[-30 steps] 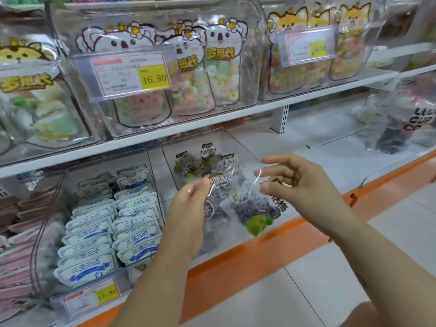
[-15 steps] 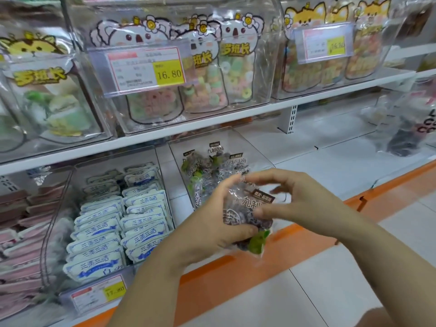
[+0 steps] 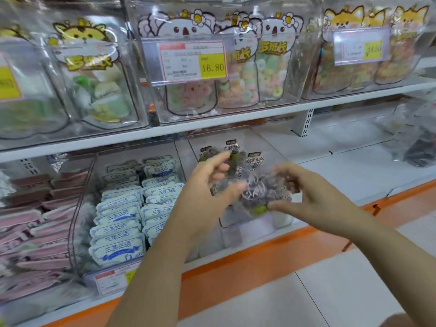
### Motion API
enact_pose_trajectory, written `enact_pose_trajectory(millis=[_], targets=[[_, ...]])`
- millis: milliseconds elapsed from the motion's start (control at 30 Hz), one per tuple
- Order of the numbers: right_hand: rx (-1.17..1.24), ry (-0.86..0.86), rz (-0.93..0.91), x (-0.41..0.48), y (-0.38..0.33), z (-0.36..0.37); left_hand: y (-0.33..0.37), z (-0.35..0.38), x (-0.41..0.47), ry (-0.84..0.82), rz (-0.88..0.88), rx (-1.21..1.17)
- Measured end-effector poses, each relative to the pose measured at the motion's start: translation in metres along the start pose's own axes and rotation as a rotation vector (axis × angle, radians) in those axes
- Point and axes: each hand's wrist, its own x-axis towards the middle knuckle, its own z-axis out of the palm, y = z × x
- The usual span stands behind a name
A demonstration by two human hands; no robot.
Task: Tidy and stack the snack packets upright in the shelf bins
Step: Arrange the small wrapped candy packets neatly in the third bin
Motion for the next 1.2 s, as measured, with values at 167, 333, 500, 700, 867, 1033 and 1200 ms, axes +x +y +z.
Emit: enact_pose_trajectory(millis=[167, 333, 500, 700, 867, 1033, 1200], targets=[[0.066, -0.015, 0.079, 0.048, 0.006, 0.011, -0.024, -0.013, 0.011, 0.24, -0.067, 0.095], [-0.165, -0.381, 0.136, 0.059, 0.025, 0.018, -0.036, -0.008, 0.011, 0.081, -0.045, 0.355], [-0.445, -0.531, 0.022, 0.076, 0.01, 0.024, -0.04, -0.006, 0.016, 0.024, -0.057, 0.45], [-0.622, -0.847, 0.08, 0.101, -0.006, 0.036, -0.043, -0.006, 0.02, 0.036, -0.055, 0.435], [-0.642, -1.066, 0.093, 0.101, -0.01, 0.042, -0.046, -0.008, 0.023, 0.042, -0.052, 0.4], [-0.54, -0.93, 0.082, 0.106, -0.008, 0.031, -0.049, -0.012, 0.026, 0.064, -0.057, 0.361], [-0.323, -0.37, 0.211, 0.114, -0.006, 0.047, -0.05, -0.015, 0.032, 0.241, -0.101, 0.26]])
